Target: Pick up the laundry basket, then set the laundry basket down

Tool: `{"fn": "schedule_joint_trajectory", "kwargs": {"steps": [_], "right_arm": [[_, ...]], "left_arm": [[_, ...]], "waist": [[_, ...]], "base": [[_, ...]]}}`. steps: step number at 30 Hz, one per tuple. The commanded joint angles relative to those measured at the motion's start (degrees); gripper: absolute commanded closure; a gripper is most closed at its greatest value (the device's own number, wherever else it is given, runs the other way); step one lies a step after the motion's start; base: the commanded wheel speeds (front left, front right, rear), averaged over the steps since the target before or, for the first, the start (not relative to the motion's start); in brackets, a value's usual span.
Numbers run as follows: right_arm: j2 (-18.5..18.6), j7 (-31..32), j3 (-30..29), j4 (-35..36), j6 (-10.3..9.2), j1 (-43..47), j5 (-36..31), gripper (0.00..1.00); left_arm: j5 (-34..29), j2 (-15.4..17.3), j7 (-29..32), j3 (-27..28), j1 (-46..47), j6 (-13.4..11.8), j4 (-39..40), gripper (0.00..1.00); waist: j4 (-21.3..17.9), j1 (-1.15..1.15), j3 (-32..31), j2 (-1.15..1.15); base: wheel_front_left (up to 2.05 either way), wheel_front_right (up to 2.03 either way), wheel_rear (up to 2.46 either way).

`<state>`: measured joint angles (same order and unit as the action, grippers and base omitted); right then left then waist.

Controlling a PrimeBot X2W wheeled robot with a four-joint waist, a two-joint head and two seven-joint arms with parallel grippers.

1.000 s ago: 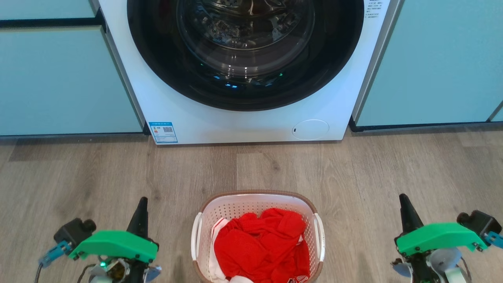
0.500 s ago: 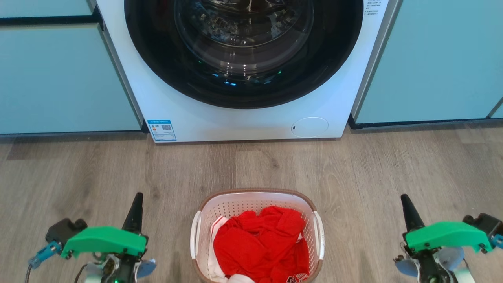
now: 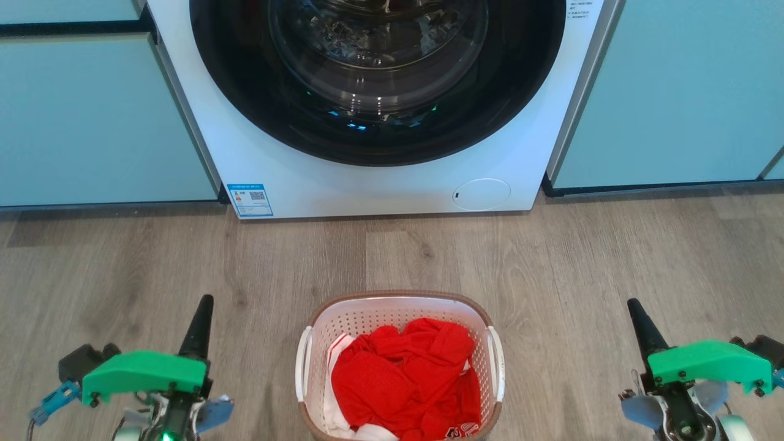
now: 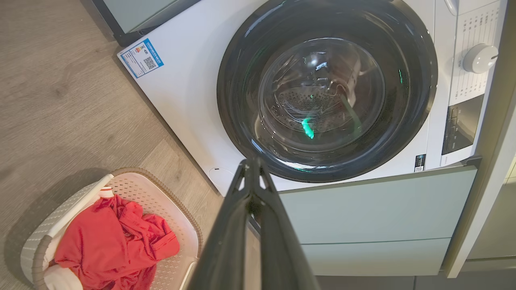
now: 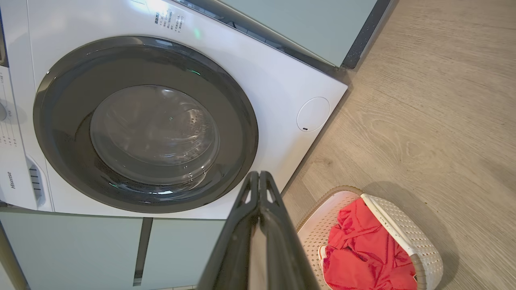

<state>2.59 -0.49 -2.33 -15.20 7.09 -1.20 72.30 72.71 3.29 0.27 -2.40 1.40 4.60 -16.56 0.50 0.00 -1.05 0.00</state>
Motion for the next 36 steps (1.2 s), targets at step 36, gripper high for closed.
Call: {"fn": "schedule_joint_trajectory", "kwargs": {"steps": [36], "right_arm": [[1.25, 5.91, -2.86, 1.25, 0.4, -4.86, 20.97, 1.0]], "left_arm": [[20.01, 0.1, 5.68, 8.25, 4.73, 2.89, 2.53, 1.0]], "waist": [[-0.5, 0.0, 1.23, 0.0]], "base": [[0.0, 0.0, 0.0]]}}
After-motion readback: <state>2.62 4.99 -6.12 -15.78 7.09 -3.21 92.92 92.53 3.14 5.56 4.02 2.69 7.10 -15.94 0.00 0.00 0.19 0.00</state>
